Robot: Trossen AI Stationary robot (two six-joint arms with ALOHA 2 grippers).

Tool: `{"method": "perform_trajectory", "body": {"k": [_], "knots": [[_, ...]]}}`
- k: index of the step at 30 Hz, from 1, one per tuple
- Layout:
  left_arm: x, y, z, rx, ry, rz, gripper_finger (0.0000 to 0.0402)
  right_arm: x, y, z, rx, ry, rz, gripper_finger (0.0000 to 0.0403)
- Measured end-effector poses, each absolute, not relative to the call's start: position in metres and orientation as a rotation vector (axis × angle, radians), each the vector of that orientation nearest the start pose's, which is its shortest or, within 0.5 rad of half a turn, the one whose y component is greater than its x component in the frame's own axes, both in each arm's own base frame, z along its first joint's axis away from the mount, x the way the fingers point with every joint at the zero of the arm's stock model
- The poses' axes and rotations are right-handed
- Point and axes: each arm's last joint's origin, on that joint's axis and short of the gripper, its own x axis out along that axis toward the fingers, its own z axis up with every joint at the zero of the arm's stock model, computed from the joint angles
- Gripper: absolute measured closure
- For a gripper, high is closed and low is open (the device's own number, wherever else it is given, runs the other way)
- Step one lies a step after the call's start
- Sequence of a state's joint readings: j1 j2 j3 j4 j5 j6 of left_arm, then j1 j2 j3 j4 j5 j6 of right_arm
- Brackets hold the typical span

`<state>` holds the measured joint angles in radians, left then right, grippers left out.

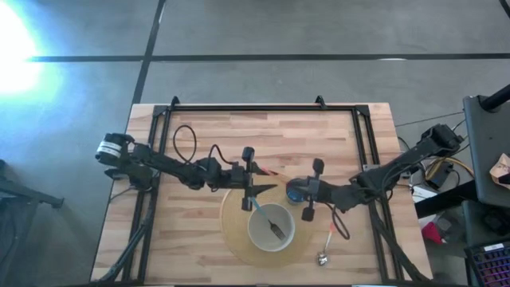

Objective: Pick & Place Utensil
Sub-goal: Put the pink straw into the blue cup on the brown mat

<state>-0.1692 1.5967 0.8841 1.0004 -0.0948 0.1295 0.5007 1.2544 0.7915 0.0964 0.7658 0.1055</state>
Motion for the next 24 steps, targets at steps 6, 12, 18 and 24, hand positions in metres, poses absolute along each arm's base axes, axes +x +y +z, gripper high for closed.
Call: {"method": "perform_trajectory", "body": {"k": [6,12,18,24], "knots": [[0.3398,-0.055,0.2815,0.09,-0.296,-0.054,0.0252,0.2488,0.1085,0.2615,-0.101,0.3,-0.287,0.0394],[0.3395,-0.0549,0.2801,0.09,-0.291,-0.055,0.0264,0.2501,0.109,0.2591,-0.103,0.309,-0.281,0.0394],[0.3397,-0.0541,0.2789,0.091,-0.282,-0.053,0.033,0.25,0.1089,0.2594,-0.102,0.308,-0.281,0.0394],[0.3397,-0.0538,0.2784,0.096,-0.278,-0.053,0.0395,0.2499,0.1096,0.2589,-0.101,0.317,-0.254,0.0394]]}}
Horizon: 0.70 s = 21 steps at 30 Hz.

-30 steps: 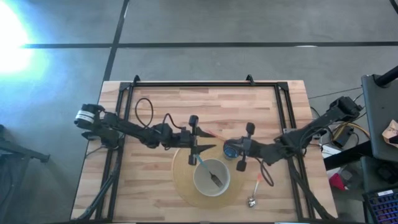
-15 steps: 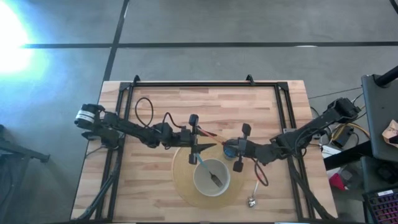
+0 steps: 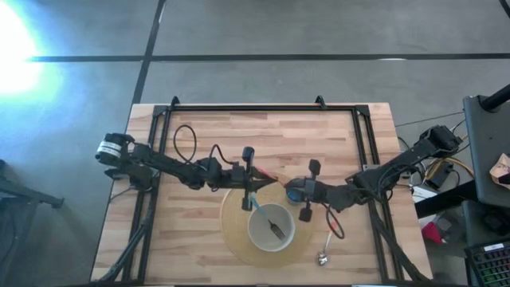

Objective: Pick & Place Utensil
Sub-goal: Put the pink straw into the blue cup on the brown mat

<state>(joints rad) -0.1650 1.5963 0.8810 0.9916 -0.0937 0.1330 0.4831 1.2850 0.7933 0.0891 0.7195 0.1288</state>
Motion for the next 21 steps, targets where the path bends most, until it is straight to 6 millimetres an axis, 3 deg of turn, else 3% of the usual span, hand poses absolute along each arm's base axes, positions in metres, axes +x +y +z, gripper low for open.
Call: {"method": "perform_trajectory", "body": {"k": [13,21], "knots": [[0.3399,-0.0539,0.2771,0.101,-0.26,-0.055,0.0401,0.2498,0.1099,0.2583,-0.05,0.317,-0.249,0.0391],[0.3409,-0.0538,0.2729,0.105,-0.215,-0.052,0.0401,0.2495,0.11,0.258,-0.051,0.321,-0.249,0.0323]]}}
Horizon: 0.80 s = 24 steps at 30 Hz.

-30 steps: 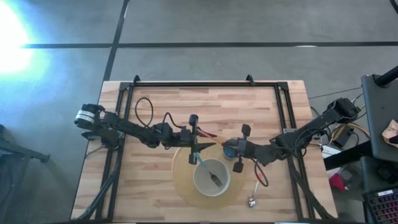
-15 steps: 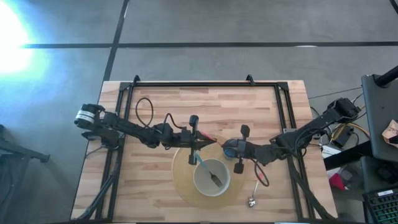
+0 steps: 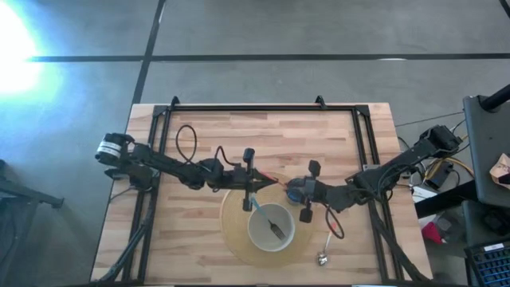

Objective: Pick & Place Utensil
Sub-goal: Put the pink straw into the blue cup on the brown mat

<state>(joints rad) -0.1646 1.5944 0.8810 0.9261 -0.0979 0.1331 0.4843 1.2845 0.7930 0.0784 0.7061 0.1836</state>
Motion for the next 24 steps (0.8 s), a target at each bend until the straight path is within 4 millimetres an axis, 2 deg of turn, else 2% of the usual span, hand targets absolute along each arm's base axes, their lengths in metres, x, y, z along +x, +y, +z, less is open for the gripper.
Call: {"method": "perform_trajectory", "body": {"k": [5,10,17,24], "knots": [[0.342,-0.054,0.268,0.094,-0.166,-0.056,0.0401,0.247,0.108,0.263,-0.071,0.306,-0.243,0.0274],[0.342,-0.054,0.265,0.086,-0.13,-0.059,0.0401,0.245,0.108,0.275,-0.122,0.278,-0.23,0.0246],[0.343,-0.054,0.265,0.085,-0.126,-0.06,0.0401,0.25,0.111,0.305,-0.254,0.223,-0.194,0.023],[0.343,-0.054,0.267,0.083,-0.132,-0.06,0.0401,0.257,0.114,0.333,-0.361,0.173,-0.171,0.0232]]}}
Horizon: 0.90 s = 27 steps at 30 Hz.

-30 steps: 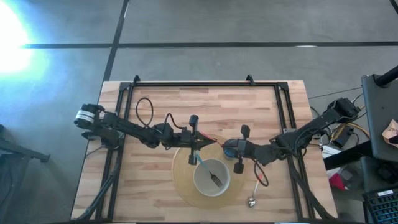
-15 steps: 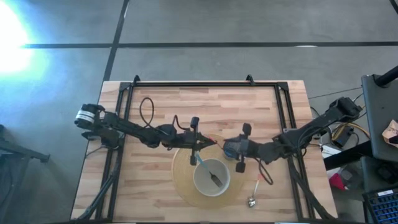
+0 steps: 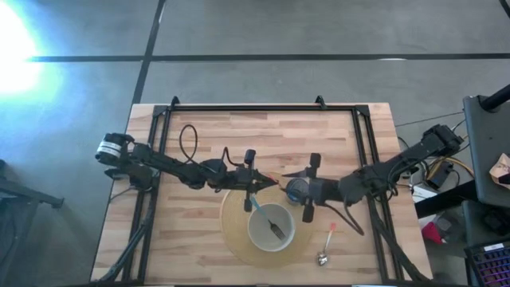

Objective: Pick & Place Utensil
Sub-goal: Put the pink straw into the blue cup on the brown mat

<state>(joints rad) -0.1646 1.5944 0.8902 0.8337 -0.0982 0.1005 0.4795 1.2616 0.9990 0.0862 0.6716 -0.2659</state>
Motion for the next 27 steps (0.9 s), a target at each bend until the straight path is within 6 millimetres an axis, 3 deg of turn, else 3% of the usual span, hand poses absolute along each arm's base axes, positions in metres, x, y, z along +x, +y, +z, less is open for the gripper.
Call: {"method": "perform_trajectory", "body": {"k": [17,22,27], "knots": [[0.343,-0.054,0.265,0.089,-0.112,-0.061,0.0402,0.297,0.107,0.349,-0.403,0.181,-0.246,0.025],[0.343,-0.054,0.264,0.093,-0.107,-0.051,0.0402,0.295,0.106,0.351,-0.372,0.183,-0.248,0.028],[0.344,-0.053,0.264,0.093,-0.106,-0.041,0.0402,0.291,0.104,0.352,-0.33,0.187,-0.25,0.0335]]}}
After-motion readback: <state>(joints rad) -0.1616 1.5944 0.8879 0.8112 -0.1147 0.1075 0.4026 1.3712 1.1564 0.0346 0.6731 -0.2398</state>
